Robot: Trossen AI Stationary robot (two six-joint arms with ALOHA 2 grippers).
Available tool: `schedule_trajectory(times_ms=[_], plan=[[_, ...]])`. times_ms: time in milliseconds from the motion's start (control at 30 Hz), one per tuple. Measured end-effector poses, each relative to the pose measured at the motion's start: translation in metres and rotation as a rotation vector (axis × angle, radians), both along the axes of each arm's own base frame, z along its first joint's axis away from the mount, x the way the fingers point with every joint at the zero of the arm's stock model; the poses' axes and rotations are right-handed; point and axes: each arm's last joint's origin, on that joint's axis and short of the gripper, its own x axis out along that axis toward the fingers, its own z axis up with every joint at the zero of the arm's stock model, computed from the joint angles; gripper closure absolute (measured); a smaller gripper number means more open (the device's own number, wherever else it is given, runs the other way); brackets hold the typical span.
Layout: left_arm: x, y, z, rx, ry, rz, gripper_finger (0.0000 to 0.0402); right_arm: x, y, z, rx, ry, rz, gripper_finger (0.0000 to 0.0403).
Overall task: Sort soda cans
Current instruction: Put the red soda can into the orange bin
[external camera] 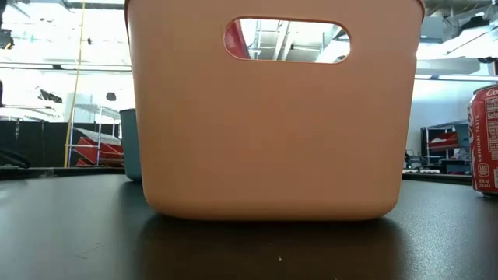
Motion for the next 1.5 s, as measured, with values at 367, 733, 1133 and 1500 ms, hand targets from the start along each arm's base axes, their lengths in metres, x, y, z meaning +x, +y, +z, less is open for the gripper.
schedule_trajectory(times_ms=[367, 733, 1133, 1500], plan=[[0.040, 0.009, -0.051, -0.044, 0.146, -0.041, 0.0101, -0.043, 0.013, 0.000, -0.084, -0.064, -0.184, 0.0128], [0.058, 0.022, -0.084, -0.127, 0.246, -0.022, 0.0095, -0.044, 0.014, 0.000, -0.083, -0.063, -0.186, 0.0128], [0.060, 0.020, -0.091, -0.171, 0.270, -0.028, 0.0056, -0.044, 0.014, 0.000, -0.085, -0.061, -0.185, 0.0128], [0.051, 0.023, -0.077, -0.071, 0.244, 0.024, 0.0014, -0.043, 0.014, -0.002, -0.086, -0.055, -0.182, 0.0128]])
